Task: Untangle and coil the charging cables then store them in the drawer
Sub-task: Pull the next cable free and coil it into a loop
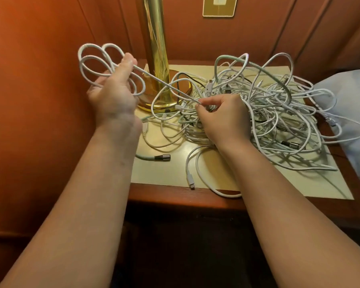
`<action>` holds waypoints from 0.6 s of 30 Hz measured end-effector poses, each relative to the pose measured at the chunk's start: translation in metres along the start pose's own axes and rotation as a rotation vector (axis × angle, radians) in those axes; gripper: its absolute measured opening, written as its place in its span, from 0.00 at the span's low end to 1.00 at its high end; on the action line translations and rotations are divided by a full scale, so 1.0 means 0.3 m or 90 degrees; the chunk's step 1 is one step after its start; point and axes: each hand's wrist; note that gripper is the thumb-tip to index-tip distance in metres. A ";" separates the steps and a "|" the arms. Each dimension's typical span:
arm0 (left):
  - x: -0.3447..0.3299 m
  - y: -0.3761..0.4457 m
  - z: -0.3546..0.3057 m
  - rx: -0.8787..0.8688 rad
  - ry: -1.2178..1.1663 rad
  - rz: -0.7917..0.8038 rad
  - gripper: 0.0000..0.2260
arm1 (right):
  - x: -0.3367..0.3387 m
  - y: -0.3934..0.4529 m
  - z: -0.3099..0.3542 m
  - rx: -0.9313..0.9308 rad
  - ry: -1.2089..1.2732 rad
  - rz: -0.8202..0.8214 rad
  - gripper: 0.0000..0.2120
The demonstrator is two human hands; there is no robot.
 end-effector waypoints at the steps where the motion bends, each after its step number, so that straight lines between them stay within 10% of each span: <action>1: 0.011 0.010 -0.008 0.001 0.014 0.001 0.06 | 0.000 0.000 -0.002 0.003 0.007 0.008 0.07; 18: -0.003 -0.035 0.162 -0.141 0.454 0.304 0.09 | -0.017 0.001 -0.022 -0.011 0.075 0.003 0.06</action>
Point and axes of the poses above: each hand's wrist, its own y-axis towards the middle knuckle, its own x-axis out of the back of the hand, z = x × y, and after that the axes turned 1 degree about z, right-handed
